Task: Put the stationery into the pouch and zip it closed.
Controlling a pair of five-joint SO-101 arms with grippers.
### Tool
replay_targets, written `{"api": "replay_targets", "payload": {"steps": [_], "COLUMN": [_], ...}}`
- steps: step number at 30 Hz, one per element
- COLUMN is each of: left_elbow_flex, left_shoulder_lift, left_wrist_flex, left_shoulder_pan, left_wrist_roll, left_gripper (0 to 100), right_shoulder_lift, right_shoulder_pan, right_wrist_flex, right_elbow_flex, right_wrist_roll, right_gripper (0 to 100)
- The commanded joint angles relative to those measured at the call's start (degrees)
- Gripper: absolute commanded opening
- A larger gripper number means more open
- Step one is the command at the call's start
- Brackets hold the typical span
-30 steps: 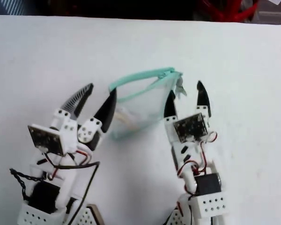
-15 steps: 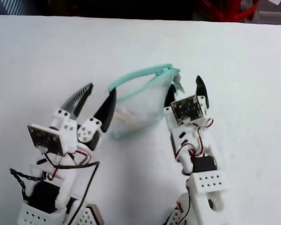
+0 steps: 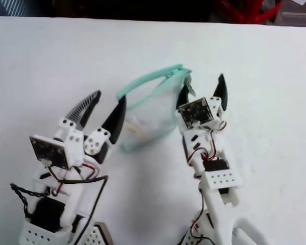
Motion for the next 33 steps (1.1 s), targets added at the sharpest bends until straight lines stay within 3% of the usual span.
{"api": "replay_targets", "payload": {"steps": [1, 22, 29, 33], "left_elbow_flex": [6.0, 6.0, 6.0, 6.0], "left_shoulder_lift": [1.0, 1.0, 1.0, 1.0], "left_wrist_flex": [0.7, 0.7, 0.7, 0.7], "left_shoulder_pan": [0.1, 0.1, 0.0, 0.1], "left_wrist_roll": [0.0, -0.1, 0.0, 0.0], "left_gripper": [21, 21, 21, 21], "right_shoulder_lift": [0.8, 0.4, -8.9, -11.8], "right_shoulder_pan": [-0.4, -7.3, -12.4, -11.0], "right_wrist_flex": [-2.8, 6.8, 7.5, 7.3], "right_elbow_flex": [-5.5, -5.8, 0.6, -1.4], "right_wrist_roll": [0.9, 6.7, 6.7, 6.2], "right_gripper": [36.8, 37.2, 37.2, 37.0]}}
